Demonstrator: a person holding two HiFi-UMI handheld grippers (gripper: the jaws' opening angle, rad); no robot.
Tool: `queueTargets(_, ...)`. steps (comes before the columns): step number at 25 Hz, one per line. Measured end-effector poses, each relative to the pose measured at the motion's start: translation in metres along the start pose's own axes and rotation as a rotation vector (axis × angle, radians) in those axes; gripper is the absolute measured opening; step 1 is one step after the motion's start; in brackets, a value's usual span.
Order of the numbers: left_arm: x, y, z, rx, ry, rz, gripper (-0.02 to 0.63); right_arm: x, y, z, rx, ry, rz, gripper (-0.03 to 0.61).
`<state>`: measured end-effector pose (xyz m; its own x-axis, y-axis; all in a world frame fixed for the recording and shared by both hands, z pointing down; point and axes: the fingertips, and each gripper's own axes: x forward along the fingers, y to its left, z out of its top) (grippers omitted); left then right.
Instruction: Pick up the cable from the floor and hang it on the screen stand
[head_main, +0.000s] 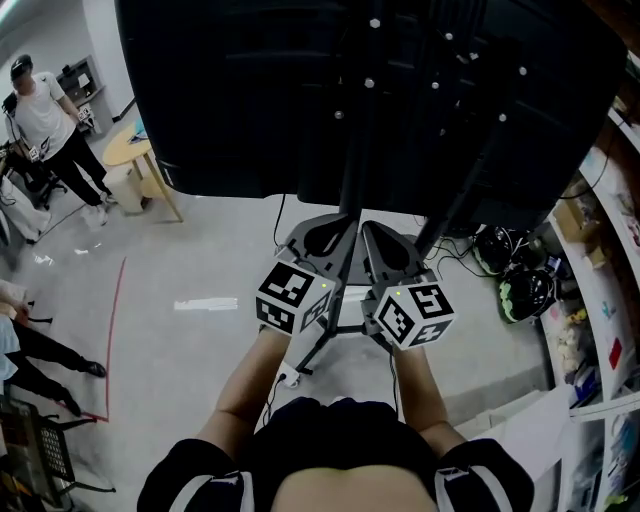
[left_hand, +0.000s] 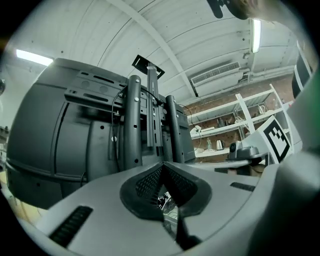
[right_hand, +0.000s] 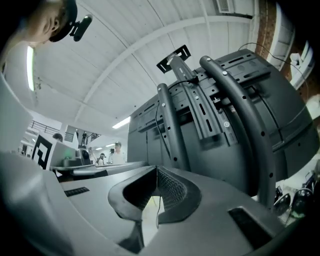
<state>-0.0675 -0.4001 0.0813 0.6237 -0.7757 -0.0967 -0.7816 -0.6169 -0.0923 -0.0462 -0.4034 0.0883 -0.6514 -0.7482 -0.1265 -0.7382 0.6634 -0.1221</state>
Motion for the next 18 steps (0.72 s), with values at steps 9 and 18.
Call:
queueTargets(9,-0.032,-0.019,-0.056,-0.095,0.052,0.043,0.008,-0.029,0.002,-0.044,-0.01,0.061,-0.117,0.023)
queueTargets(18,-0.051,-0.014,-0.082,-0.105,0.125,0.082,0.008,-0.059,-0.002,-0.055,-0.018,0.044,-0.232,0.023)
